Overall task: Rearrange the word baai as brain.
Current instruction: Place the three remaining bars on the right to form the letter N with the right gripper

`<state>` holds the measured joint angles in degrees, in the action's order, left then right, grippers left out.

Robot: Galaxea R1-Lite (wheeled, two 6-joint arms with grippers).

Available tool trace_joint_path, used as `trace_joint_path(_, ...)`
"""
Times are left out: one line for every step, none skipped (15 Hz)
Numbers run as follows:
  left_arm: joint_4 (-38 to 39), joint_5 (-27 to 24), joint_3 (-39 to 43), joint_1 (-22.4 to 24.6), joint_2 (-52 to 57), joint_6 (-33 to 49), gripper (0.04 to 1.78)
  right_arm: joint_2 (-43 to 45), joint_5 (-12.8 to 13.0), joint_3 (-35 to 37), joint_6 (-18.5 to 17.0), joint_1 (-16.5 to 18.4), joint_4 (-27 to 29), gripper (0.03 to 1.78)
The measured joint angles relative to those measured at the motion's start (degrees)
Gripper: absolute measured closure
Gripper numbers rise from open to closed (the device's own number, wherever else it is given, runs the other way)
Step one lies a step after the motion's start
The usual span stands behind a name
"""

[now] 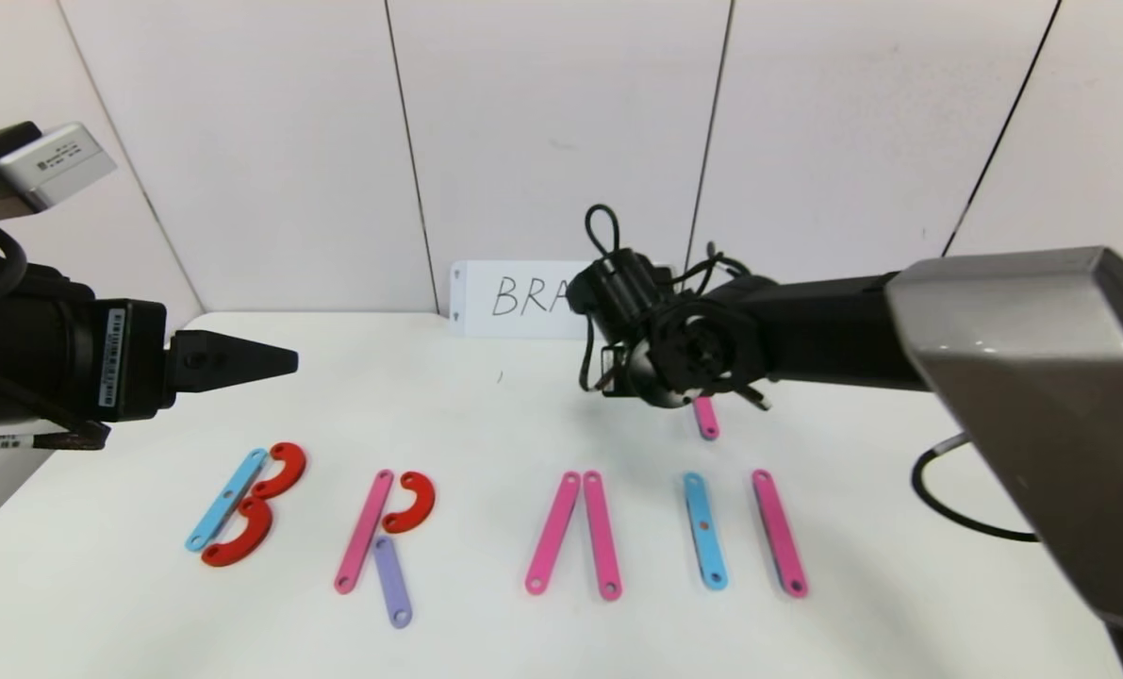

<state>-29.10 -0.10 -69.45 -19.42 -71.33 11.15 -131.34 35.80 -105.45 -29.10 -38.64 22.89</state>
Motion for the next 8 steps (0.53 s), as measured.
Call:
trace_joint_path(0.0, -0.01, 0.0, -0.01, -0.09, 0.0, 0.08, 3.06, 0.09, 1.8, 1.07, 0.48, 0.34, 1.54)
trace_joint_path(0.0, -0.04, 0.07, -0.01, -0.11, 0.02, 0.08, 6.29, 0.13, 4.51, 2.45, 0.69, 0.54, 1.54)
trace_joint_path(0.0, -0.04, 0.07, 0.0, -0.11, -0.02, 0.08, 9.9, 0.2, 8.13, 4.18, 0.96, 0.54, 1.54)
trace_joint_path(0.0, -0.04, 0.1, 0.0, -0.13, 0.02, 0.08, 14.08, 0.2, 12.81, 6.19, 1.16, 0.59, 1.54)
trace_joint_path(0.0, -0.06, 0.1, -0.01, -0.13, 0.0, 0.08, 18.16, 0.24, 17.6, 7.91, 1.28, 0.59, 1.54)
trace_joint_path(0.0, -0.09, 0.1, -0.01, -0.13, -0.02, 0.08, 22.36, 0.27, 22.7, 9.45, 1.38, 0.56, 1.54)
trace_joint_path(0.0, -0.11, 0.13, -0.04, -0.13, 0.0, 0.08, 26.88, 0.27, 28.5, 11.02, 1.38, 0.48, 1.54)
trace_joint_path(-0.02, -0.06, 0.18, -0.06, -0.13, -0.05, 0.08, 30.9, 0.24, 33.98, 12.43, 1.38, 0.09, 1.54)
